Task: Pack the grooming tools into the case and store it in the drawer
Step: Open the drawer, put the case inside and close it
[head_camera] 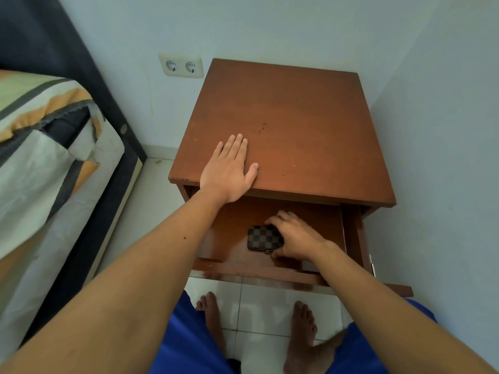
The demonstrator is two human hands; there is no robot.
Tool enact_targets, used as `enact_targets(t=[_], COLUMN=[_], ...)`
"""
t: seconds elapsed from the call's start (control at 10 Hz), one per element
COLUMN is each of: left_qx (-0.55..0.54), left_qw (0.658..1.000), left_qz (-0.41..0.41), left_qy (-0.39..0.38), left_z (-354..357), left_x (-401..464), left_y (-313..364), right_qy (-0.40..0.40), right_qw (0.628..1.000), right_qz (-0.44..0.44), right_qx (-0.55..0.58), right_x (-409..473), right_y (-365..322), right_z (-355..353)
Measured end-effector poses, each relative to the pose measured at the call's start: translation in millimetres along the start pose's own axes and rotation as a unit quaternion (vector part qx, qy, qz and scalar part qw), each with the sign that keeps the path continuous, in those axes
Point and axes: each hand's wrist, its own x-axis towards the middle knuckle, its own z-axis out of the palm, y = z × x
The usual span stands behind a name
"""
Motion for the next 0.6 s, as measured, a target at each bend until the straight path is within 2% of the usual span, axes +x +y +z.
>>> enact_targets(t=[0.2, 0.3, 0.4, 0.5, 0.6], left_qx=[0.0, -0.001, 0.001, 0.004, 0.007], left_qw=[1.0, 1.0, 1.0, 1.0, 1.0], left_qz=[-0.002, -0.003, -0.004, -0.003, -0.005], left_qy=[0.002, -0.002, -0.003, -0.005, -0.007], left_z=[-0.9, -1.8, -1.4, -1.7, -2.6], left_x=[-1.1, -0.8, -1.0, -1.1, -1.5], left_y=[0.7, 1.0, 1.3, 1.5, 2.3], right_qy=[0.137, 0.144, 0.125, 0.179, 0.209], right_qw=[0.98, 0.972, 0.984, 0.976, 0.969], right_qz=[-0.048, -0.084, -0.1, -0.121, -0.124], right_qx=[0.133, 0.164, 0.085, -0.014, -0.038], right_x=[-48.7, -87.2, -104.5, -98.4, -90.7], right_y=[-14.8, -22.9, -24.7, -24.1, -23.1], right_z=[-27.5, -27.6, -11.2, -2.1, -8.1])
